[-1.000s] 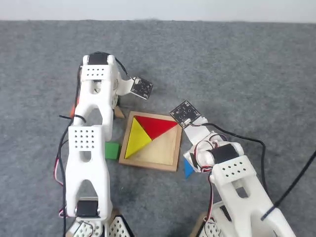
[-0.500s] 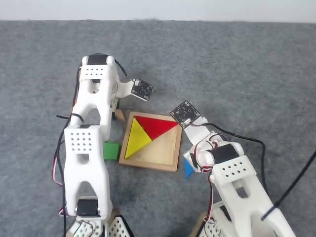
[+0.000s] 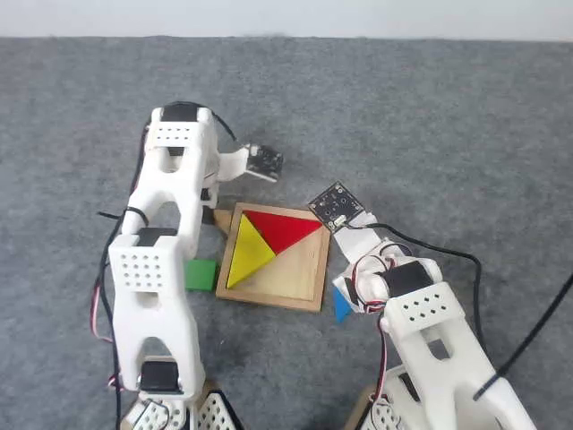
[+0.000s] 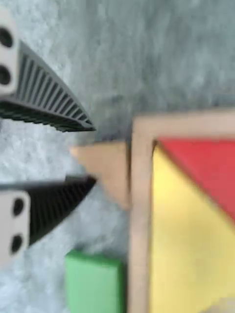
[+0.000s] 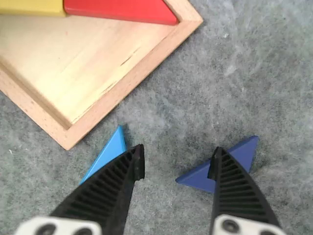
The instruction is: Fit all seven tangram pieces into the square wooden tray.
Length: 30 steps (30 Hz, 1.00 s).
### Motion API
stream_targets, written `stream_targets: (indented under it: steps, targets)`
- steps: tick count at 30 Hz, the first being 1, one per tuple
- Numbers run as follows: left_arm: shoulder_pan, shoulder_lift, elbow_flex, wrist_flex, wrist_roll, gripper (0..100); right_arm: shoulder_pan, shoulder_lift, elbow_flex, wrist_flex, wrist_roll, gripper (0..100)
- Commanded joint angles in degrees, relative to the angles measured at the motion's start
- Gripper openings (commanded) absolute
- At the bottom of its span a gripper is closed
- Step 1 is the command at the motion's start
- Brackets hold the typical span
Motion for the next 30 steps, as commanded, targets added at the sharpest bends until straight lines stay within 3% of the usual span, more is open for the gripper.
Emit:
stream_targets:
  steps: [1, 11, 25, 30]
  targets:
    - [2.0, 0.4, -0.7, -3.3, 2.4, 23, 0.9, 0.2, -0.5, -0.5, 0.8, 22.3]
    - [4.7, 0.5, -0.6, -1.2, -1.8, 23, 0.9, 0.2, -0.5, -0.5, 0.8, 22.3]
    - [4.8, 0.5, -0.5, 1.8, -5.4, 5, 0.9, 0.2, -0.5, -0.6, 0.8, 22.3]
    - [4.5, 0.5, -2.0, 5.4, -5.0, 4, 0.9, 0.2, -0.5, -0.6, 0.8, 22.3]
